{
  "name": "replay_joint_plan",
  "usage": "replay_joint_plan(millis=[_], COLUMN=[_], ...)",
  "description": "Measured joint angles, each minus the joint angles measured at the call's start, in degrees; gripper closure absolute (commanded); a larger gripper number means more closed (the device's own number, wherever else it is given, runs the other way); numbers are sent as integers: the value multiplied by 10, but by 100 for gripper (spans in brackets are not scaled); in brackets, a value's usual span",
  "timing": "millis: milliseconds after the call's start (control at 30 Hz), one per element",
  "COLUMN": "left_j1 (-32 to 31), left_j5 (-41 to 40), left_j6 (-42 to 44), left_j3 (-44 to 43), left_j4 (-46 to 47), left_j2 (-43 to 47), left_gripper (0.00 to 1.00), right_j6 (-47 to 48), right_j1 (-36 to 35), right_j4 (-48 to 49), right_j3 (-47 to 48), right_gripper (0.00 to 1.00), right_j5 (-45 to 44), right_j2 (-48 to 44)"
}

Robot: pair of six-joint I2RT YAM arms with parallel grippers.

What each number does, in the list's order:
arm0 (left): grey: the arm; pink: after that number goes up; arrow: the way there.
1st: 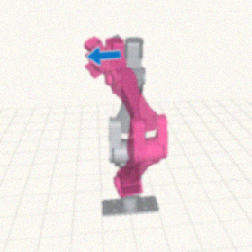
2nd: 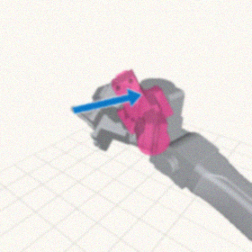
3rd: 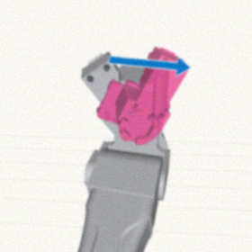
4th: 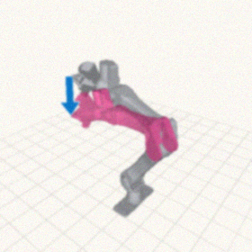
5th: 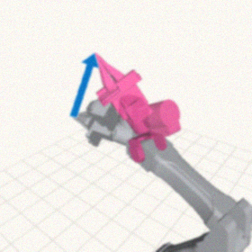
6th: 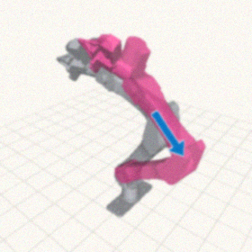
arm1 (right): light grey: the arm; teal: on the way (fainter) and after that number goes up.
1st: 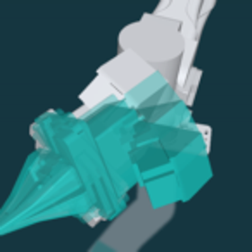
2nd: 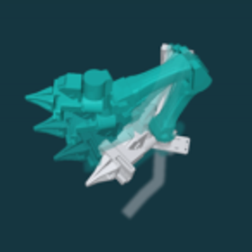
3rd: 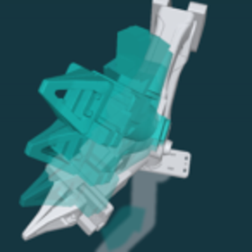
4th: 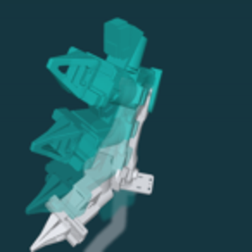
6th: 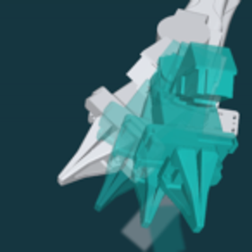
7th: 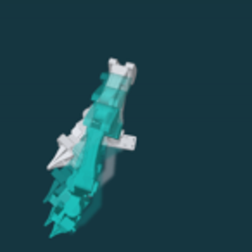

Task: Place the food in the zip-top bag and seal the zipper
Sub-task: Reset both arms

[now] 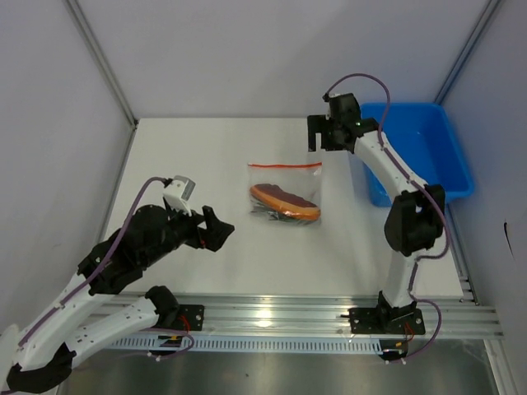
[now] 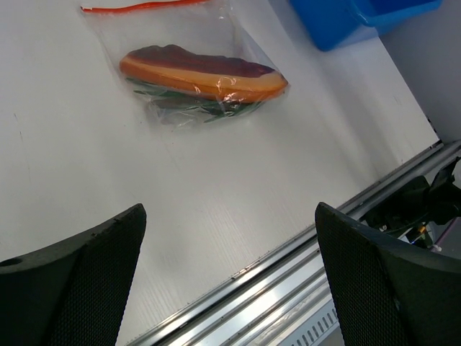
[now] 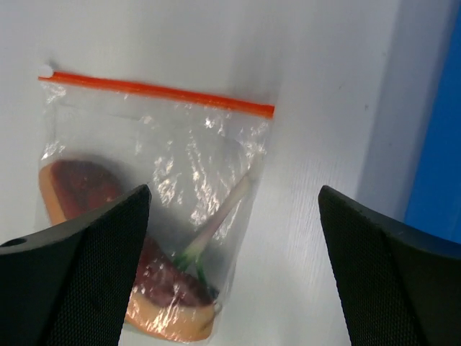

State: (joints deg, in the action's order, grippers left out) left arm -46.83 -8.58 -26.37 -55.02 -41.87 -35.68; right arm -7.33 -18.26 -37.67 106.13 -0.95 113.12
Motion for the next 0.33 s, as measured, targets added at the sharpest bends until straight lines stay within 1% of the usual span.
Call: replay_joint_plan(millis=[100,200,267,333], left_j1=[0,0,0,0], left_j5=[4,14,28,49], left_j6=[-7,-19,-33,-50], left_j3=[13,29,48,72], left_j4=[5,12,24,37], left_j2=[8,16,22,33], left_gripper=[1,1,0,1], right_j6=[-17,-49,-75,-101], right_j1=[-46,-99,-122,-150], right_j4=[-5,-4,13,3], right_j3=[-97,-212,-307,-421], right_gripper=[1,1,0,1], right_j5=[-60,-91,-98,-103], right_j2=[-107,-219,-292,-384])
